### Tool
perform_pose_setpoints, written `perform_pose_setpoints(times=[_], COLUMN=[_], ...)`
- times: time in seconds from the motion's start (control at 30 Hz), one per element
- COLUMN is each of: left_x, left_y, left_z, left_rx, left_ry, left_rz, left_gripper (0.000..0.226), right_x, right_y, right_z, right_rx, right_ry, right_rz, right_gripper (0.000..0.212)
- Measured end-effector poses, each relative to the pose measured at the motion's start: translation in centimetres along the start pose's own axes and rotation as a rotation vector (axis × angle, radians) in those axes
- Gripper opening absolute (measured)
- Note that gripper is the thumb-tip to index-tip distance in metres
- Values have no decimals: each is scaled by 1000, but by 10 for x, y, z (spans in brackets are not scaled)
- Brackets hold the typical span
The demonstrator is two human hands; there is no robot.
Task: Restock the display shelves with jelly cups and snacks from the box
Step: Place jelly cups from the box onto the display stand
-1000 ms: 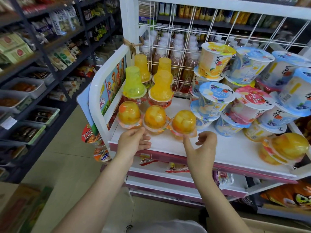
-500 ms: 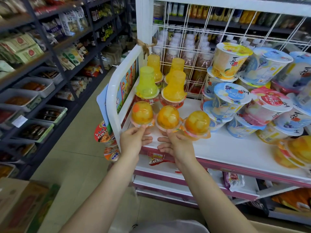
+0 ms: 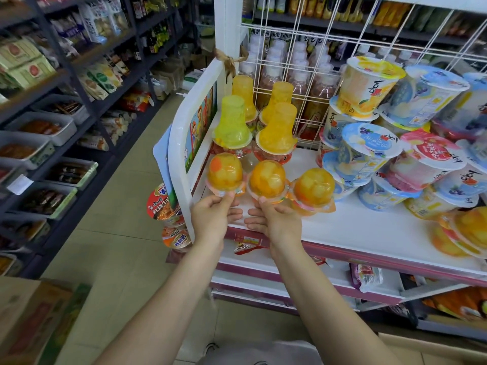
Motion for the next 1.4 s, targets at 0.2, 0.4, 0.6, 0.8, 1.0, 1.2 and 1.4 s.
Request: perform_pose_setpoints(times=[0.2,0.4,0.6,0.8,1.0,1.2,1.4], left_x=[-3,-6,-10,-14,-18,-40,-49], left_y=[-1,-4,-12,-15,-13,15,45], left_z=[2,4,7,8,7,11,17], left_rx=[26,45,24,46,29,22,53], left_ry=[34,40,41,76,41,-122,-138], left_rz=[-38,-60,-77,-73,-69,126,188], left_gripper=[17,18,17,18,21,21,19], right_x=[-5,-8,-16,-20,-19,-19,-6], right_y=[6,11,12,10,6,-34,-74], right_z=[-1,-4,-8,-13,-12,-2,14], right_rx=[87,124,145,129,81,-12,27], right_ry=[-4,7,23,16,15,28,-9], right_rz=[-35,-85,-60,-63,-20,-43,-138], right_gripper=[21,19,17,17,20,27,31])
Point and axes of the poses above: each hand's wrist, its own x-axis towards the middle knuckle, its own y-axis out of the palm, z = x × y, the point moved 2 cm from there along x, towards the middle knuckle, and after that the axes turned 3 degrees about -y, right-handed, at the moved point
